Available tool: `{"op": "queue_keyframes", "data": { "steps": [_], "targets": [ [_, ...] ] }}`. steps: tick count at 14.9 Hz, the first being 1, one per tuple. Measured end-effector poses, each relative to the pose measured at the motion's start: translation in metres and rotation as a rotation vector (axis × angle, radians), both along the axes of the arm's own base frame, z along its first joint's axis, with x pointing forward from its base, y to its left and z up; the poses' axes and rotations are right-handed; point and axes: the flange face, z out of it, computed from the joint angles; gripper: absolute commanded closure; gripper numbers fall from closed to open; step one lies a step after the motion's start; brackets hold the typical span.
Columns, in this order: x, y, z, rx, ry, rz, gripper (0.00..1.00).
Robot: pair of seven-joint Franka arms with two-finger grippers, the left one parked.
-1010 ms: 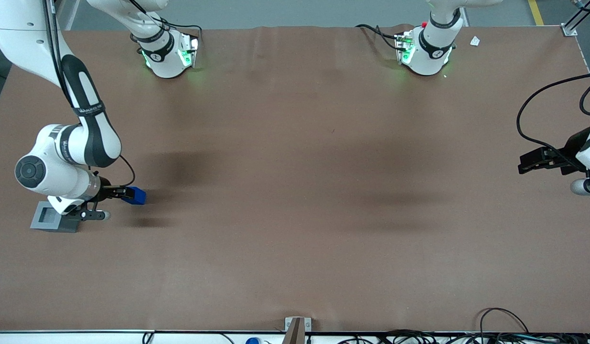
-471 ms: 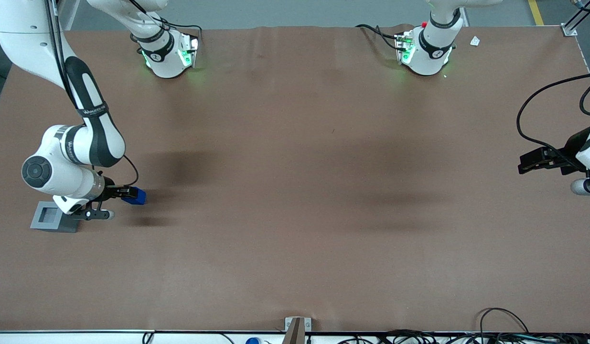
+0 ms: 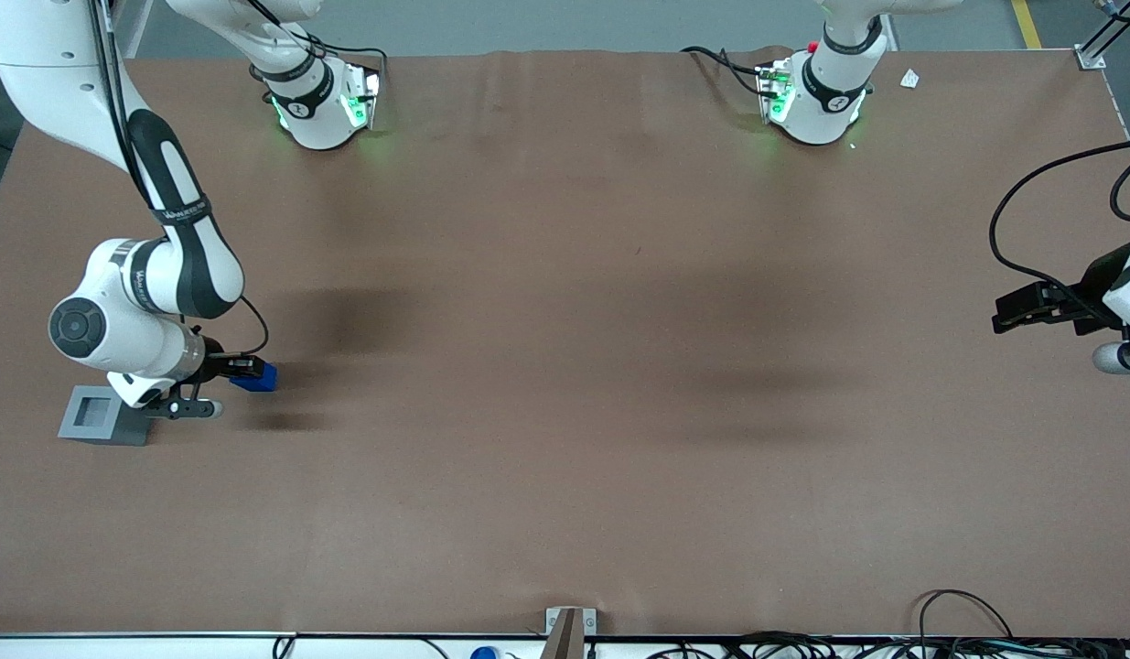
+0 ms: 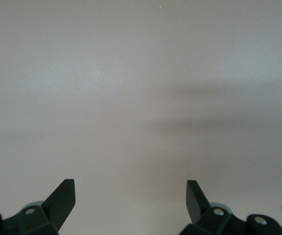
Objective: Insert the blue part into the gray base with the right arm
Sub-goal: 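Lift the blue block and carry it over the gray base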
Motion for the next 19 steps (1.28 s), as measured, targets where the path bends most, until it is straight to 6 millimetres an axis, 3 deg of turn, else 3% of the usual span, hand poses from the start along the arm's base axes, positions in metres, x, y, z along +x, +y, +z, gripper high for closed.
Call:
{"op": "queue_keyframes", "data": {
  "steps": [4, 7, 9, 14, 19],
  "targets": [
    [0.000, 0.000, 0.000, 0.000, -0.001, 0.000, 0.83],
    [0.006, -0.009, 0.009, -0.002, 0.003, -0.014, 0.84],
    [0.015, -0.023, 0.030, 0.001, 0.034, -0.036, 0.84],
    [0.045, -0.070, 0.112, -0.005, 0.018, -0.092, 0.86],
    [0.049, -0.113, 0.139, -0.023, -0.022, -0.112, 0.84]
  ]
}}
